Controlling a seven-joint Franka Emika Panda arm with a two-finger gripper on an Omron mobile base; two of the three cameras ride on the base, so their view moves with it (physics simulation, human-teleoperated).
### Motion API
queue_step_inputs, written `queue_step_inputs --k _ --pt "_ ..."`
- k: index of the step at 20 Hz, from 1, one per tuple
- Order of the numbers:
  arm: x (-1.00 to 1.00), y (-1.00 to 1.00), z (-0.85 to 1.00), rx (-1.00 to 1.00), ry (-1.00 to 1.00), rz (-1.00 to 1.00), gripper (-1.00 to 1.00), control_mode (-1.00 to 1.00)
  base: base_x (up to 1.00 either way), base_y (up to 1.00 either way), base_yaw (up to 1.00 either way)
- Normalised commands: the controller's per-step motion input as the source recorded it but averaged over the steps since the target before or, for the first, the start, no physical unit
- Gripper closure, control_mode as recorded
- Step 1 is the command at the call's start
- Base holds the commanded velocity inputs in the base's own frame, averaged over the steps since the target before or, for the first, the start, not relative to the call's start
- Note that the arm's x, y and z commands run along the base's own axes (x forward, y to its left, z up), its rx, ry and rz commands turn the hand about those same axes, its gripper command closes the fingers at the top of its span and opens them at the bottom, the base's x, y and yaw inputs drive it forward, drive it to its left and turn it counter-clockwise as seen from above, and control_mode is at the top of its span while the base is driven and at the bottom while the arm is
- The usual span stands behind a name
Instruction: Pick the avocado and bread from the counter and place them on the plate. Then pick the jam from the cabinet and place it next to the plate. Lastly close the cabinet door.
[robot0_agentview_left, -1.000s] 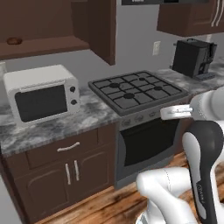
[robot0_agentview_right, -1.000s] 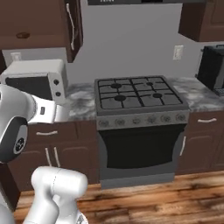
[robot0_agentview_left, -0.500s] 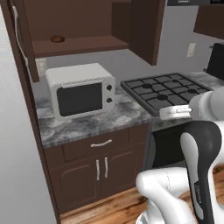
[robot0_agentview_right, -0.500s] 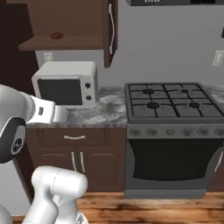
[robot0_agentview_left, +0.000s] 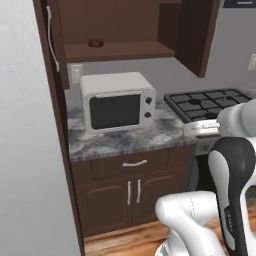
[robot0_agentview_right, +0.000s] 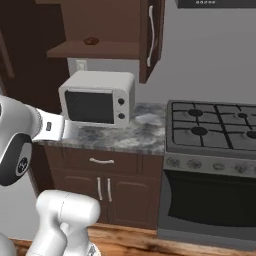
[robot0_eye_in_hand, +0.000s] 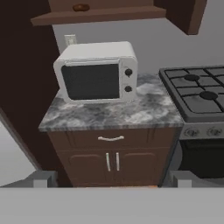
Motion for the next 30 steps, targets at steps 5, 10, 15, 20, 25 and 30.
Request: queue_step_inputs --k 5,10,15,20,25,30 --pt "0.00 0.00 0.00 0.00 0.00 0.00 -1.00 1.00 0.52 0.00 0.05" --pt "0.00 0.00 0.00 0.00 0.00 0.00 -1.00 1.00 0.47 0.11 0.04" --pt "0.00 0.00 0.00 0.00 0.00 0.00 -1.00 1.00 0.42 0.23 0.04" --pt "0.00 0.00 0.00 0.00 0.00 0.00 -1.00 1.00 0.49 0.32 0.04" --pt "0.00 0.00 0.00 0.00 0.00 0.00 -1.00 1.00 0.51 0.34 0.04" --pt "0.00 0.00 0.00 0.00 0.00 0.00 -1.00 1.00 0.51 0.34 0.04"
